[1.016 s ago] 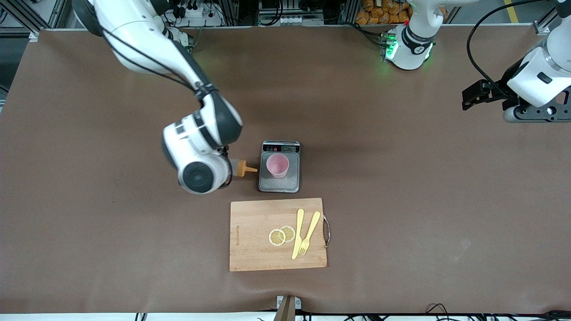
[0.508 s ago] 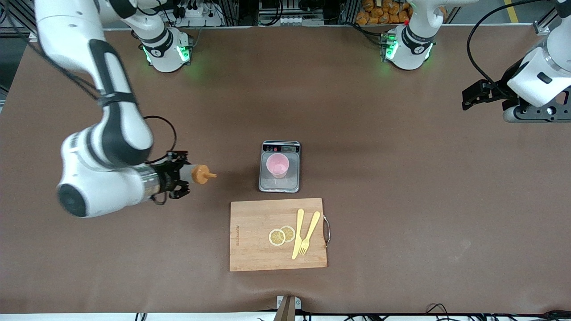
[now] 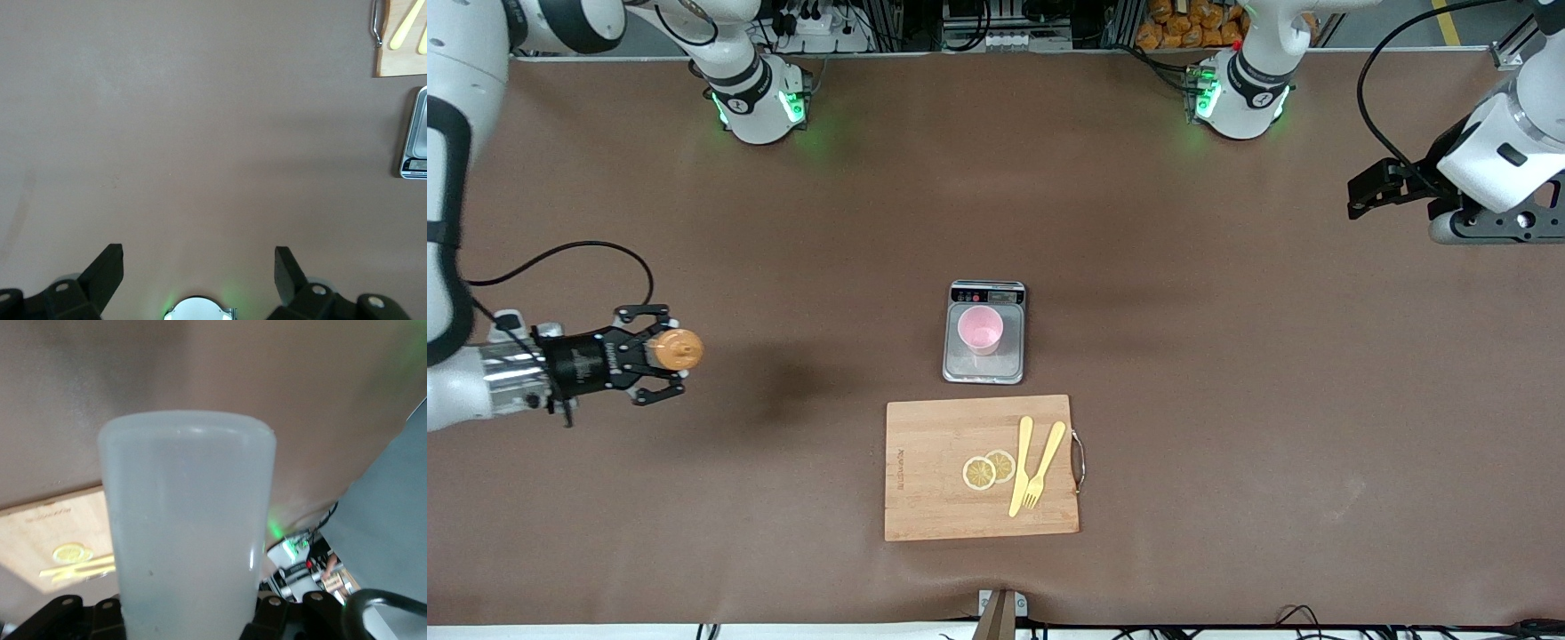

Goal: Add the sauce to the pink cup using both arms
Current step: 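Carry the bottle with the right gripper back to its spot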

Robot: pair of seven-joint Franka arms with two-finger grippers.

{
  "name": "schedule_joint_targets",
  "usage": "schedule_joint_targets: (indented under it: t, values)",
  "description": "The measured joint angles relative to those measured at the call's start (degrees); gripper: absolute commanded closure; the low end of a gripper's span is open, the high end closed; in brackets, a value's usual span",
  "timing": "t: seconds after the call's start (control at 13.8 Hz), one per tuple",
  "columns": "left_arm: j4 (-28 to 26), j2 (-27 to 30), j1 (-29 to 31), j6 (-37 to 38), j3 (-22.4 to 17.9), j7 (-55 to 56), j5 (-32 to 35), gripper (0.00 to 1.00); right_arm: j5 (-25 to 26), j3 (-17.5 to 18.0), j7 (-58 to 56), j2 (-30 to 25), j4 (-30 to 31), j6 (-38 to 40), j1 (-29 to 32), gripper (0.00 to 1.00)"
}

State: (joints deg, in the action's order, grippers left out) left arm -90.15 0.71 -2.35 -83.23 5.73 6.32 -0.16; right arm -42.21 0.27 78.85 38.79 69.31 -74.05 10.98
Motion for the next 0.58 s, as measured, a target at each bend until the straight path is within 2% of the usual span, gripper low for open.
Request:
schedule_joint_targets:
  t: [0.29,0.58]
  values:
    - [0.00,0.17,0.01,0.22,-0.01,0.00,0.00,0.00,-4.21,-0.06,-9.68,2.51,2.38,1.96,5.38,1.00]
    - [0.01,0.85,0.13,0.33,-0.29,-0.04,0.00,0.00,-6.92,-0.16,-25.77,10.41,3.57,5.25,14.17,1.00]
